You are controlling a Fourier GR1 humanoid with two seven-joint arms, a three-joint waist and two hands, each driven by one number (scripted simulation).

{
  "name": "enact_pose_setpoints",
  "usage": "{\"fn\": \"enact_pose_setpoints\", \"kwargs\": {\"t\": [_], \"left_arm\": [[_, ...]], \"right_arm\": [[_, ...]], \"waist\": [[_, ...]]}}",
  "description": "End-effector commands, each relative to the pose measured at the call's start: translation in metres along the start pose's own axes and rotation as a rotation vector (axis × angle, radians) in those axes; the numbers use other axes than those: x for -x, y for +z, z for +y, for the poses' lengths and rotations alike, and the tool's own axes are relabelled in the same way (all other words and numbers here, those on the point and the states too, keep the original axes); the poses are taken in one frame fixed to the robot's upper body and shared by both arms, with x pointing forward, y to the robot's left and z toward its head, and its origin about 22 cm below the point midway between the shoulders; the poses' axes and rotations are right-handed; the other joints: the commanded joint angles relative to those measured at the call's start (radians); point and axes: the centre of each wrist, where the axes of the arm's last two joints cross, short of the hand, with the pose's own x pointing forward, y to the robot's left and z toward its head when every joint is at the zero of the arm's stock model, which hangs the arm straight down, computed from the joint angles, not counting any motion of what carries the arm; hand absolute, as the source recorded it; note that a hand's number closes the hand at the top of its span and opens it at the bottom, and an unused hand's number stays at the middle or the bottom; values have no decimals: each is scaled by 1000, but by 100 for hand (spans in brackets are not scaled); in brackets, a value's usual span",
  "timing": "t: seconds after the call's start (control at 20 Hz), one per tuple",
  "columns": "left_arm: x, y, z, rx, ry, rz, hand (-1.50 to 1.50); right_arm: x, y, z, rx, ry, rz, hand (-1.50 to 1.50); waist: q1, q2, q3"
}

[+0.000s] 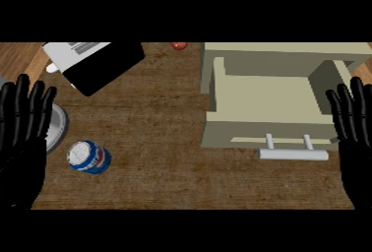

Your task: Pick up the can, place it into the drawer and close the drawer

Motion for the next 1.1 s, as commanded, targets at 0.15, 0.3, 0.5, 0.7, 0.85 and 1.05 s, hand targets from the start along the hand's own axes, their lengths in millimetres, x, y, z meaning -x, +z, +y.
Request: {"fn": "enact_pose_setpoints", "kwargs": {"t": [0.15, 0.3, 0.5, 0.7, 0.85, 1.05], "left_arm": [[-5, 13, 6, 38, 0, 3, -150], [26, 40, 3, -65, -63, 352, -150], [-3, 31, 12, -58, -103, 396, -150], [-1, 29, -5, -72, -101, 424, -150], [-27, 38, 19, -75, -86, 408, -150], [-26, 42, -6, -106, -67, 436, -150]], "right_arm": [[-2, -7, 8, 16, 29, -30, -150], [26, 17, -8, 82, 26, 248, -150], [14, 20, -21, 88, 42, 300, -150], [4, 29, -14, 98, 28, 293, -150], [11, 31, -24, 90, 31, 301, -150], [22, 40, -38, 86, 36, 314, -150]], "waist": [[-15, -10, 21], [-25, -1, 23], [-21, -11, 21], [-21, -10, 21], [-17, -10, 21], [-17, -10, 21]]}}
